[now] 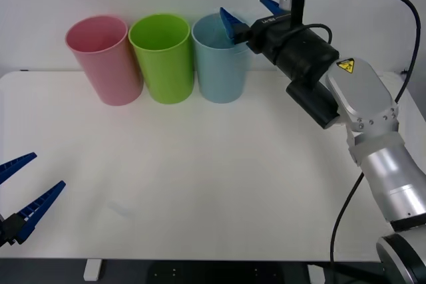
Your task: Grasp the object on the table and drop it into the matching bin: aluminum can to the light blue bin, PET bottle to the pink bin.
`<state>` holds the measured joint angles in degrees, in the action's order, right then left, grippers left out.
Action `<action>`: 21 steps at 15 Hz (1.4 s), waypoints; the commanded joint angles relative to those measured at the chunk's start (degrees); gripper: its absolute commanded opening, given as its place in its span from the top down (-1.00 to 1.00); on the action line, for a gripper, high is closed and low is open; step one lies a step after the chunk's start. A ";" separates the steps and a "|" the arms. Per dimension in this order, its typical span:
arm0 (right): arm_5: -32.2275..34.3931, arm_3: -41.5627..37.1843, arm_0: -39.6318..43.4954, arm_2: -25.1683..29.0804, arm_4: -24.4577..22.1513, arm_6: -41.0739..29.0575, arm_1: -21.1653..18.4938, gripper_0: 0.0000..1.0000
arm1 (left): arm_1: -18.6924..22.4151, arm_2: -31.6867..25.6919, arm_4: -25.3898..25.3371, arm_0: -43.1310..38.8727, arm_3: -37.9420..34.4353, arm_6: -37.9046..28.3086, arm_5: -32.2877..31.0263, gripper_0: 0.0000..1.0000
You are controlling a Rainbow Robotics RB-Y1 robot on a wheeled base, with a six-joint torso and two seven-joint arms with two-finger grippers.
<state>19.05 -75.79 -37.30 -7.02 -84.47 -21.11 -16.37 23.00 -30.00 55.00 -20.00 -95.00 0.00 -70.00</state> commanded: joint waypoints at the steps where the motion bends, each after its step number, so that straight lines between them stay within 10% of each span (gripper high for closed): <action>1: 2.74 -8.50 7.51 -0.01 -0.08 -0.16 -2.70 -1.00 | 0.00 0.00 0.00 0.00 0.00 0.00 0.00 -1.00; 13: 21.99 -38.30 43.01 11.24 1.07 3.35 -7.71 -1.00 | 0.00 0.00 0.00 0.00 0.00 0.00 0.00 -1.00; 21: 40.27 -42.16 57.34 24.95 10.38 8.45 -7.71 -1.00 | 0.00 0.00 0.00 0.00 0.00 0.00 0.00 -1.00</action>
<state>58.45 -117.98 19.04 16.97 -74.92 -13.04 -24.09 23.00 -30.00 55.00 -20.00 -95.00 0.00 -70.00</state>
